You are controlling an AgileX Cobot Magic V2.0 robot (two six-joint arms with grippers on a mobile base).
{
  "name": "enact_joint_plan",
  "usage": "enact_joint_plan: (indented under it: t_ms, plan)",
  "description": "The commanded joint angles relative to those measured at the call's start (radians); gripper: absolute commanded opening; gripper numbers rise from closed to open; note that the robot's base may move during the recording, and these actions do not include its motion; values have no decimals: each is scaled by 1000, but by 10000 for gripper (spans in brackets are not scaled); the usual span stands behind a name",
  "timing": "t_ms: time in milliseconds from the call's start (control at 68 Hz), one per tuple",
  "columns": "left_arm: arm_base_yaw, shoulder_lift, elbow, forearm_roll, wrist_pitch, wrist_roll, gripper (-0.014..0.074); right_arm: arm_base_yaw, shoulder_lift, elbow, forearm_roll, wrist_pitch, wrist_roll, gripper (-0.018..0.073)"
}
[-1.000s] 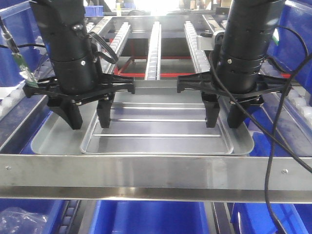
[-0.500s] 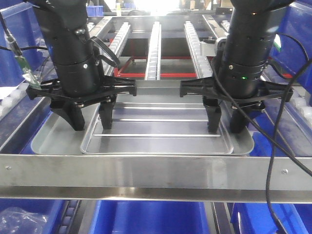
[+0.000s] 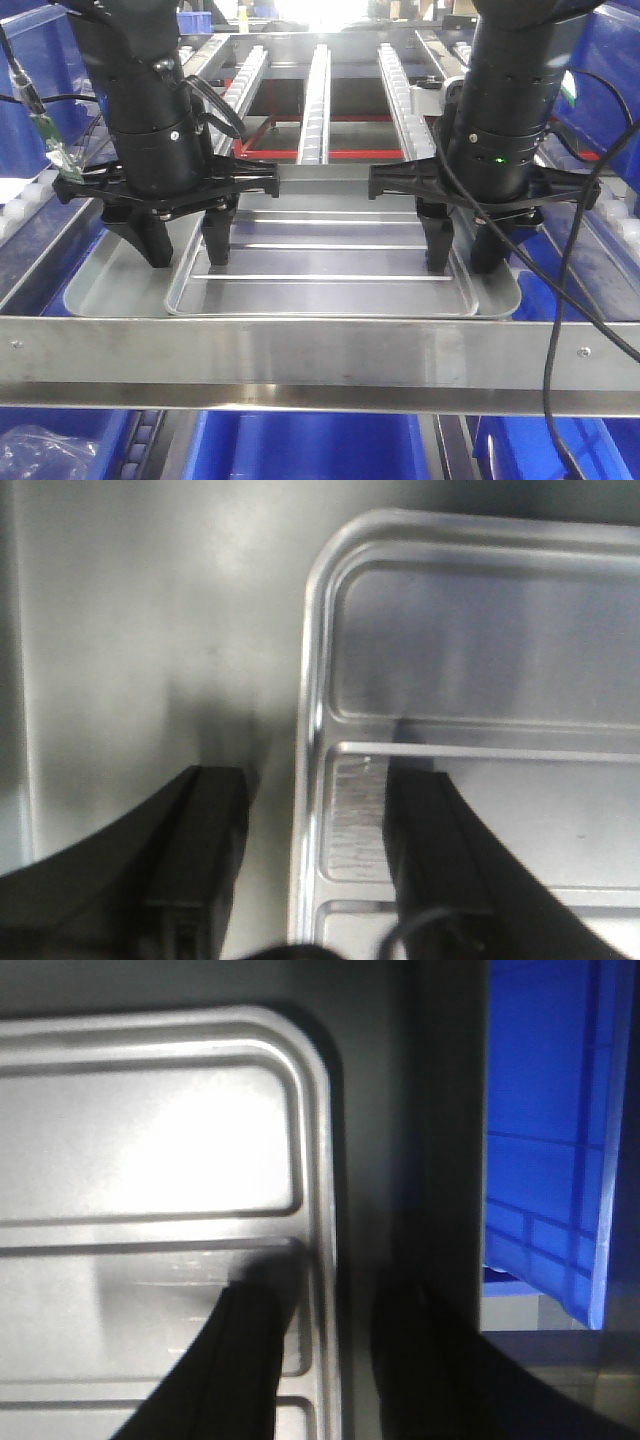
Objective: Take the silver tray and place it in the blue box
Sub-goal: 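Lower both grippers onto the tray rims and close them, then lift the tray with both grippers and pull it toward the robot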
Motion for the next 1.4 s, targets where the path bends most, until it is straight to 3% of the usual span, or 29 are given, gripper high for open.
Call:
enact_joint_plan:
  t_ms: [0,279,544,838,1029,1309,1382]
  plan:
    - [-4,-47,-28,13,-14,-3,244,-7,-44,-31,-12,-31,-3,354]
    - [-4,-47,-28,13,-14,-3,217,-7,-44,-31,-12,-31,-3,316]
    - [-4,-47,-28,-21,-14,-3,-105,-7,-44,-31,-12,-24,-3,73]
    - [-4,-53,-28,-21,-14,-3,-99,-7,-44,-61,-12,7,-3,69]
    - [-2,-107,-30,-21,-4,-3,-99,-6,-45,-155,-12,113,-3,69]
    - [12,-218,-30,-19,137,-3,-99,45,-118,-187,-10,187,1,70]
    - [12,-239,-30,-48,160,-3,-99,67,-130,-186,-10,210,19,70]
